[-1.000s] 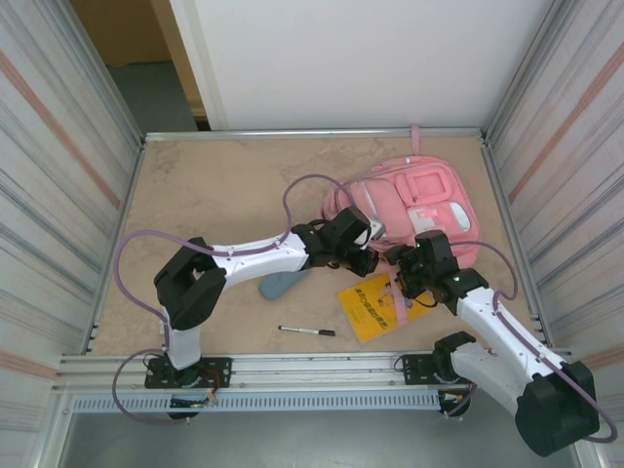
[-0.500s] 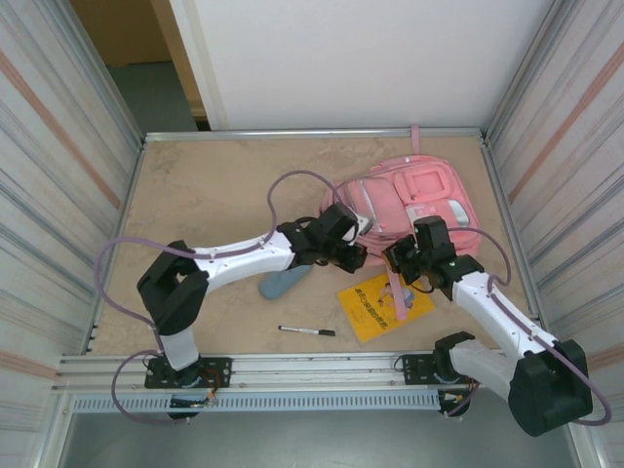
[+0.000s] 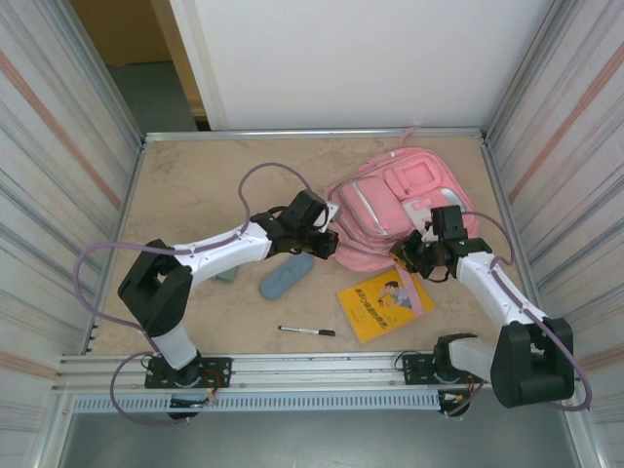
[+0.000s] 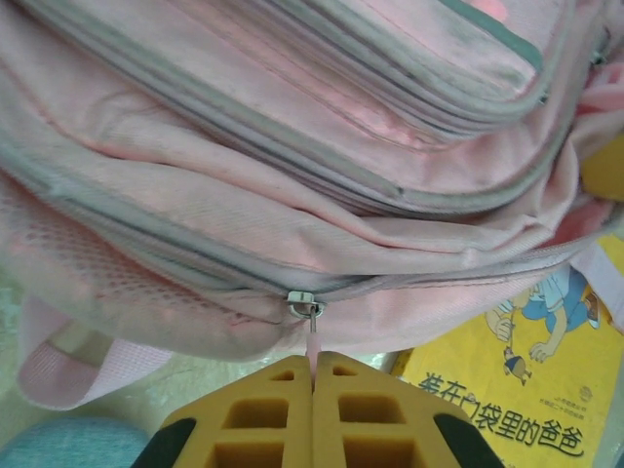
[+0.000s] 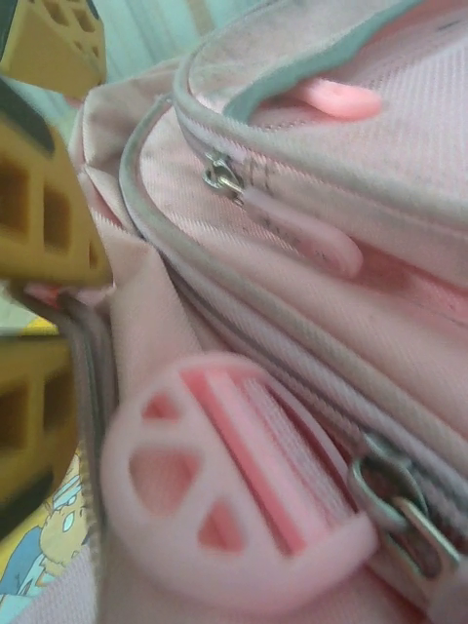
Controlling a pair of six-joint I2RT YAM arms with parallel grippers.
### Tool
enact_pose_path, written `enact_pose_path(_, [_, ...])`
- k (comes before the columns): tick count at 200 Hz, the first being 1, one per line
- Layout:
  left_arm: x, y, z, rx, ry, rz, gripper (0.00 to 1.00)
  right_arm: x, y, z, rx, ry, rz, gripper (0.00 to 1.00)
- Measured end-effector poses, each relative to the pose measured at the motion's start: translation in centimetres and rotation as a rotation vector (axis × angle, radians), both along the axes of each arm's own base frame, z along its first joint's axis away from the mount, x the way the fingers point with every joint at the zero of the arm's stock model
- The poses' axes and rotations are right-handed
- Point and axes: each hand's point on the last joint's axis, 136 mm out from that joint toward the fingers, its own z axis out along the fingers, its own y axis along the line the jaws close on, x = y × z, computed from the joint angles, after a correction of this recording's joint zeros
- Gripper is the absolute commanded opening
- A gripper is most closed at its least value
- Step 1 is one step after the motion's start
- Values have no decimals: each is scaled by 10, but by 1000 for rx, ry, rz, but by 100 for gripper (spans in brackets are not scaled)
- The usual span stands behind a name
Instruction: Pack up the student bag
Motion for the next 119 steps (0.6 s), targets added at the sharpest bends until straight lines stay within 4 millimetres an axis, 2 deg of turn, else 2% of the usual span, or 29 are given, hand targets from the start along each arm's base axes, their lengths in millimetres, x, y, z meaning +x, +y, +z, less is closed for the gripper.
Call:
enact_pose_path(23, [-12,-14,-2,-19,19,-37,0,3,0,13,4,-5,38,61])
enact_pose_path(36, [-18,-22,-1,-27,28,-50,0,-2,4,18,22,9,45,69])
enact_pose_path(57, [-27,-38,6,-53,36,-82,0,-24,21,33,42,20,44,80])
enact_pose_path(83, [-40,-57,18,-87,41,-124,0,-49,43,58,75,-10,34,81])
enact_pose_path(101, [-47,-65,21,-105,52,-135,0,-57,40,55,65,36,-36,84])
enact_pose_path(119, [-52,-68,20,-115,71,-139,0,-57,31,38,35,110,-123,83])
